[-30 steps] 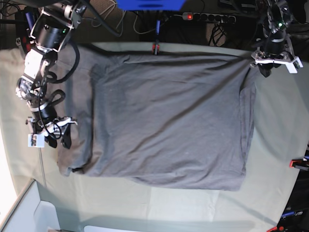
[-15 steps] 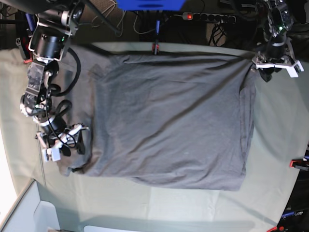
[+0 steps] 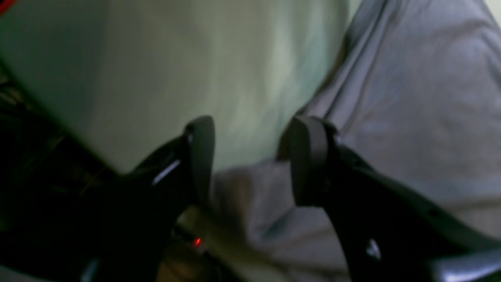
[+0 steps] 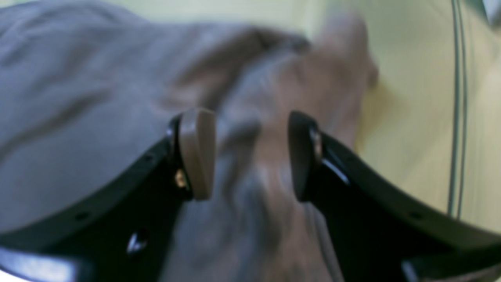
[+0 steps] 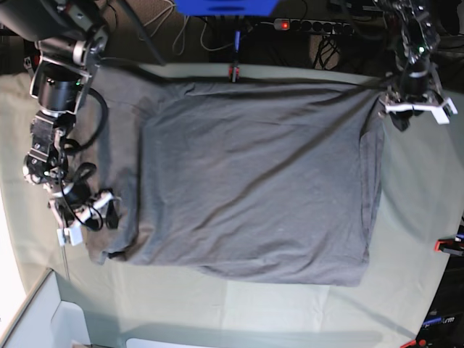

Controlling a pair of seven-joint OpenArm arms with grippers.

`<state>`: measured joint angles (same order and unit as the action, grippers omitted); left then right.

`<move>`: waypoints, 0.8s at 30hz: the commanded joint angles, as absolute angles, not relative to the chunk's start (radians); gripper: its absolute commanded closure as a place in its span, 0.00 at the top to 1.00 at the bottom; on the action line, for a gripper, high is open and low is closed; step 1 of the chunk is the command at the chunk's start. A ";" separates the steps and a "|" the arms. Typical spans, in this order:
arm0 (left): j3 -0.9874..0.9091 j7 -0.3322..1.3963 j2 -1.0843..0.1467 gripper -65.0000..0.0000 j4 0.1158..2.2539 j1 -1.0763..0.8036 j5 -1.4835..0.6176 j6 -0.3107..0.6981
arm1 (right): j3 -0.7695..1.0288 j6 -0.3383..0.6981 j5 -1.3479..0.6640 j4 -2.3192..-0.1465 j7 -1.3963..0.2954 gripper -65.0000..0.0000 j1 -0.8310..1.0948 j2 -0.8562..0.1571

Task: Layout the t-shirt on the table in an organized manner, then fold the t-shirt properly
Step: 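Release the shirt with the right gripper and move it along the shirt side, then grasp the shirt side edges with both grippers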

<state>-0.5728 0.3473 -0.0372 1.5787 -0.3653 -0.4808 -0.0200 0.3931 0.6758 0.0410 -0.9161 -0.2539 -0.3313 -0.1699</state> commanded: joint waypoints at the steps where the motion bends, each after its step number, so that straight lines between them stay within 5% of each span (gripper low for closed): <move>1: -0.575 0.326 -0.048 0.47 1.596 -0.341 -0.483 -0.012 | 0.390 0.698 0.018 -0.917 -0.217 0.47 -0.384 -0.182; 24: -0.570 0.326 -0.117 0.47 1.277 -0.042 -0.487 -0.012 | 0.392 0.539 0.016 -0.894 -0.217 0.47 -0.262 -0.306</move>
